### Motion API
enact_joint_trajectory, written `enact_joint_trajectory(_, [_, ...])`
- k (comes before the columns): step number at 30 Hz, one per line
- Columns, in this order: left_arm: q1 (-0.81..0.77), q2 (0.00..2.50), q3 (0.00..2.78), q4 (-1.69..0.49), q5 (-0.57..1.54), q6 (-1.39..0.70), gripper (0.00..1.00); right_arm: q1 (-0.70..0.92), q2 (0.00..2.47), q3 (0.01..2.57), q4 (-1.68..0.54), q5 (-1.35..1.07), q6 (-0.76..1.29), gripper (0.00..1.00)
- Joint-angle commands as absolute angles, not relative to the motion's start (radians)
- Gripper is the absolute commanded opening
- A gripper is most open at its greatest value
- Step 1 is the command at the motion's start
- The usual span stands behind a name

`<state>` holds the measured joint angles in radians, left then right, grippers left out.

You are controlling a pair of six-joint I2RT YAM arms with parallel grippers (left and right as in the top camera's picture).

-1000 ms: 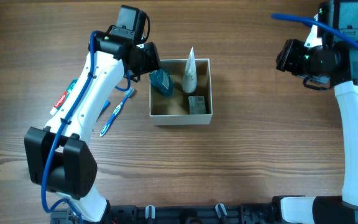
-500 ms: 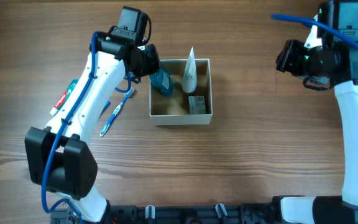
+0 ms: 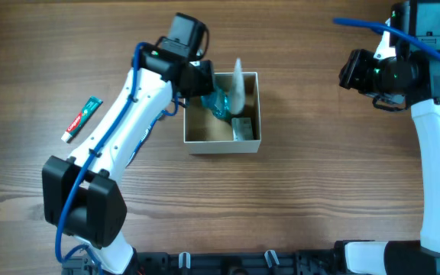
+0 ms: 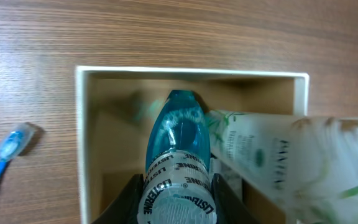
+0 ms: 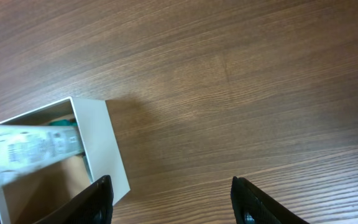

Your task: Pack container

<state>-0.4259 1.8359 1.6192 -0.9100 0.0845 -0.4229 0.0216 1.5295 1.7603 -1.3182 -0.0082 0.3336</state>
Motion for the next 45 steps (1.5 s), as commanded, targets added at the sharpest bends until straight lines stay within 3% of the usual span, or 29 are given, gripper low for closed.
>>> enact_joint_trajectory(1, [-0.455,1.839,1.637,-0.902,0.043,-0.398,0.22,0.019,1.515,1.762,-1.322,-0.02,0.316,0.61])
enact_joint_trajectory(6, [-0.453,1.839,1.637,-0.9,0.039,-0.4,0.15,0.019,1.515,1.762,-1.325,-0.019,0.315,0.61])
enact_joint_trajectory(9, [-0.454,1.837,1.637,-0.895,-0.012,-0.401,0.04,0.019,1.515,1.762,-1.325,-0.02,0.315,0.61])
enact_joint_trajectory(34, [-0.455,1.805,1.639,-0.907,-0.255,-0.38,0.04,0.019,1.515,1.762,-1.325,-0.02,0.318,0.62])
enact_joint_trajectory(41, [-0.456,1.805,1.639,-0.907,-0.255,-0.377,0.47,0.019,1.515,1.762,-1.325,-0.02,0.318,0.62])
enact_joint_trajectory(43, [-0.457,1.805,1.639,-0.906,-0.255,-0.377,0.56,0.019,1.515,1.762,-1.325,-0.02,0.318,0.62])
enact_joint_trajectory(45, [-0.459,1.805,1.639,-0.906,-0.255,-0.377,0.56,0.019,1.515,1.762,-1.325,-0.02,0.318,0.62])
